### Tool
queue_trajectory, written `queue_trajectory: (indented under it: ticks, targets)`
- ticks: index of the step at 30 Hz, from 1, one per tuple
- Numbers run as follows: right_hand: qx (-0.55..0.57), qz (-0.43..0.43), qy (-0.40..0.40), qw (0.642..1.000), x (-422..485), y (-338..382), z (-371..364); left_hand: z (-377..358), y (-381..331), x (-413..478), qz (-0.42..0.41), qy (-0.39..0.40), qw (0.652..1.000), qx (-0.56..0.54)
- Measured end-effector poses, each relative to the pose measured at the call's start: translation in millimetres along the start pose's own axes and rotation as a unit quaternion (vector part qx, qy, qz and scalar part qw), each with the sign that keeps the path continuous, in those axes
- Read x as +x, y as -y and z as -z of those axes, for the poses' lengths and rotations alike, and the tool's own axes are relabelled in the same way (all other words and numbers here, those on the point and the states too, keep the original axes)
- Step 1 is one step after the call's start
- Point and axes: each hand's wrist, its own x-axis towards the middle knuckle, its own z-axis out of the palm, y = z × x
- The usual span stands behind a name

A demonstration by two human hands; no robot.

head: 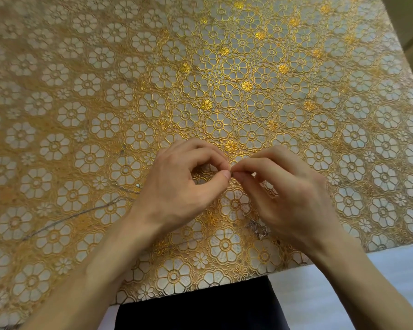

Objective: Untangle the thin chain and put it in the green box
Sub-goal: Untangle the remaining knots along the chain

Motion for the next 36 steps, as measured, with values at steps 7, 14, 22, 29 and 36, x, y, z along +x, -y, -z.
queue_trajectory:
  ticks: [7,14,22,29,36]
  targets:
    - [-0.004,0.013,0.029,0.999,0.7,0.8,0.3,1.8,0.1,1.0,0.01,0.014,1.0,0.01]
    - [0.029,-0.014,0.045,0.998,-1.7,2.3,-1.3,3.2,-0.6,1.8,0.012,0.014,1.0,0.013]
    - [0.046,-0.054,0.037,0.997,-2.1,4.7,-4.8,3.8,-0.3,1.0,0.002,0.008,1.0,0.021]
    - [0.056,-0.063,0.015,0.996,-2.1,4.7,-7.4,5.5,0.5,-3.5,-0.073,-0.054,0.992,0.088]
    - [0.053,-0.043,0.018,0.998,0.5,6.1,-7.8,4.8,2.2,-4.2,-0.089,-0.051,0.99,0.093]
